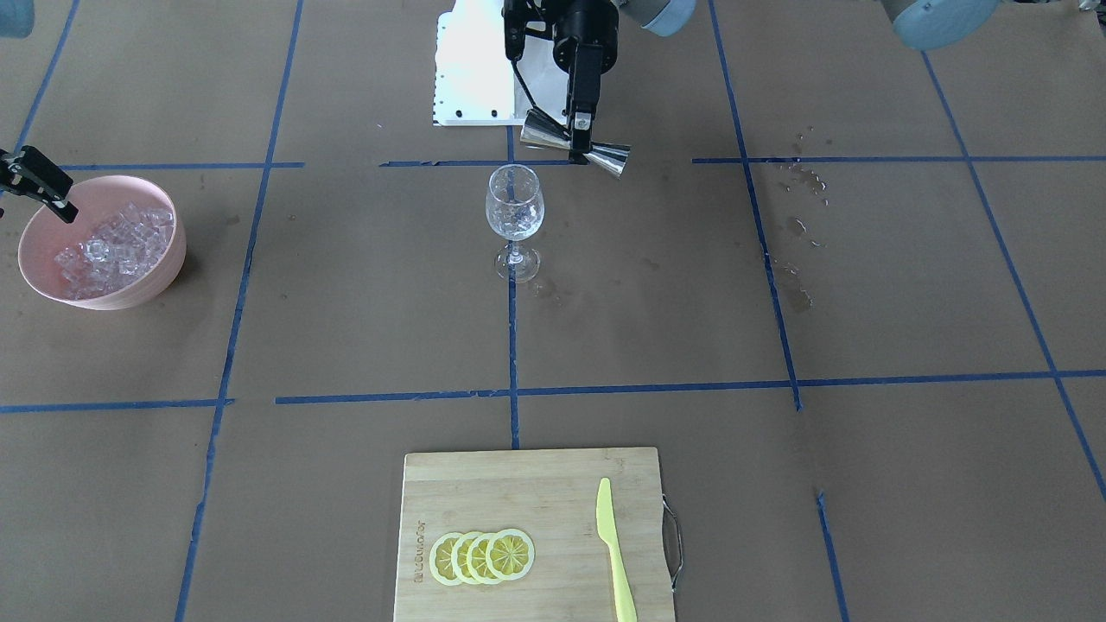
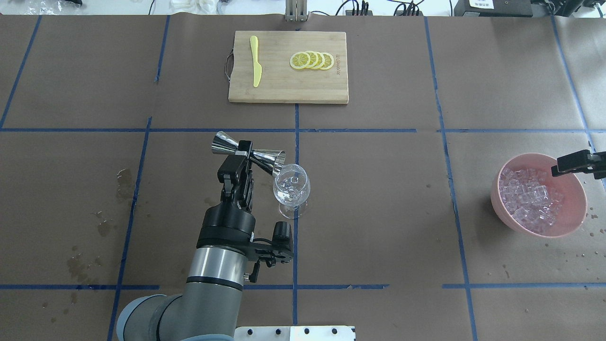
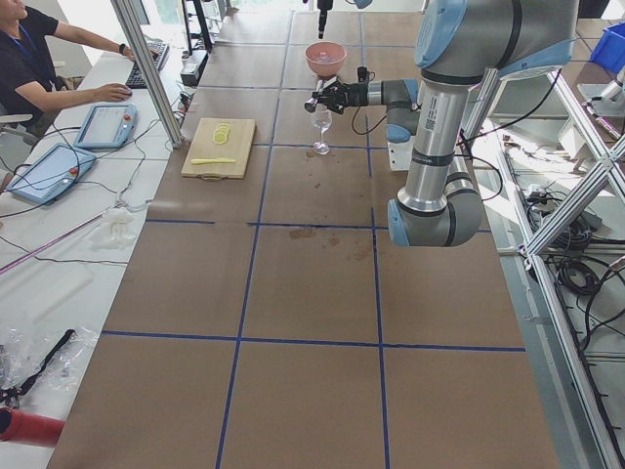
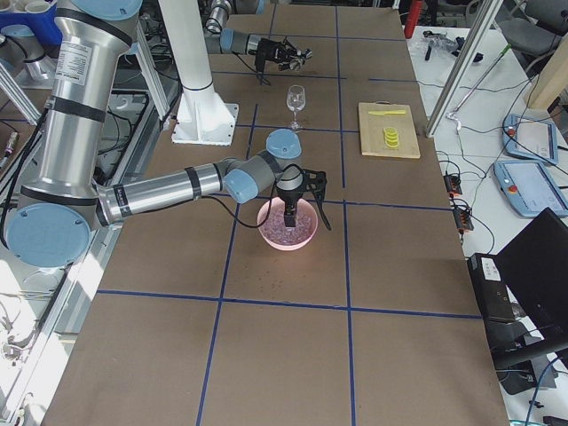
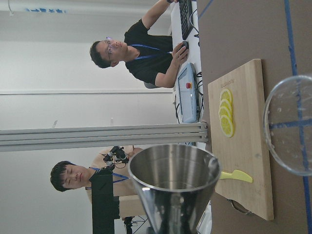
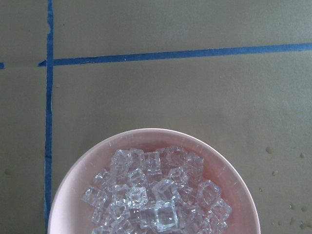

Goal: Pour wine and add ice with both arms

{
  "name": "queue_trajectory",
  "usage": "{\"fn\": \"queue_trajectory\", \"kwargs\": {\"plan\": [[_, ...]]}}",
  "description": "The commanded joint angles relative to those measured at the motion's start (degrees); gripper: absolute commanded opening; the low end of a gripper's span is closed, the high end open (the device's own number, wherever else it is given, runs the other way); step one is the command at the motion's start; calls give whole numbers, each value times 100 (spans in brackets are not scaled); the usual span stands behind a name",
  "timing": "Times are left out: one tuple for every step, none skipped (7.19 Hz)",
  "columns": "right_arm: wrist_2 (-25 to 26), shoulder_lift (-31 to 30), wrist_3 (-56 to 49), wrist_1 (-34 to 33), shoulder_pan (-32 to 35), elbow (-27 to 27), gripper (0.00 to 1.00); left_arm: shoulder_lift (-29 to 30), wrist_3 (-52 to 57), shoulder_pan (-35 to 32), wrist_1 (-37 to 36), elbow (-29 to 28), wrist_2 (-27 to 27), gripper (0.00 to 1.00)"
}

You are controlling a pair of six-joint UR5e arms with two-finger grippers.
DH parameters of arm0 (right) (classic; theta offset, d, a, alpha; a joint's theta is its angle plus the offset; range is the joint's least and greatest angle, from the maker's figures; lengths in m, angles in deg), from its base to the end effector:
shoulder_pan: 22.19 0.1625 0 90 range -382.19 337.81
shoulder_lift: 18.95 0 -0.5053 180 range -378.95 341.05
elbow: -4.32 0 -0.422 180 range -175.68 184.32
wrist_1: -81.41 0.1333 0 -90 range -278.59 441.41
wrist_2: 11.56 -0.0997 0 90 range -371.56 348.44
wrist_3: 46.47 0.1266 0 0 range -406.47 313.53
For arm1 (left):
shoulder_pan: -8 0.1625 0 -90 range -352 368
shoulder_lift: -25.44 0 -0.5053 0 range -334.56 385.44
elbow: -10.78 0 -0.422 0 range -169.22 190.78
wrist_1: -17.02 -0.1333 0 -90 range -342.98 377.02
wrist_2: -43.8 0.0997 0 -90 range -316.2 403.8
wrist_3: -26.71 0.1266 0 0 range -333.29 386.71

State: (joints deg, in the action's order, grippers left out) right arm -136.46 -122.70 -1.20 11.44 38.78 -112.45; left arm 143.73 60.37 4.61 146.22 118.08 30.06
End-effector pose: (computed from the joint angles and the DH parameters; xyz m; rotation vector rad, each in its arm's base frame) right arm -0.1560 -0.4066 0.5909 0.0878 -0.8084 0.0920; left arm 0.5576 -0.2898 0.2094 1.5402 -0.3901 0.6735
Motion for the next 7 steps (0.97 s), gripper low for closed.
{"fn": "queue_trajectory", "kwargs": {"plan": [[290, -13, 17, 0, -268, 22, 100, -226, -9, -82, 1086, -8, 3, 0], [413, -5, 0, 9, -418, 83, 100, -358, -9, -118, 1359, -8, 3, 0], [475, 22, -9, 9, -602, 145, 100, -481, -18, -135, 1867, 1, 3, 0], [554, 91, -26, 9, -752, 258, 100, -674, -18, -179, 2237, -8, 3, 0], [555, 179, -61, 9, -831, 408, 100, -824, -18, -258, 2520, -8, -6, 0], [555, 197, -79, 9, -884, 487, 99, -938, -18, -311, 2809, -8, -6, 0], [555, 189, -105, 9, -911, 514, 96, -1070, -18, -329, 3030, -8, -6, 0]]}}
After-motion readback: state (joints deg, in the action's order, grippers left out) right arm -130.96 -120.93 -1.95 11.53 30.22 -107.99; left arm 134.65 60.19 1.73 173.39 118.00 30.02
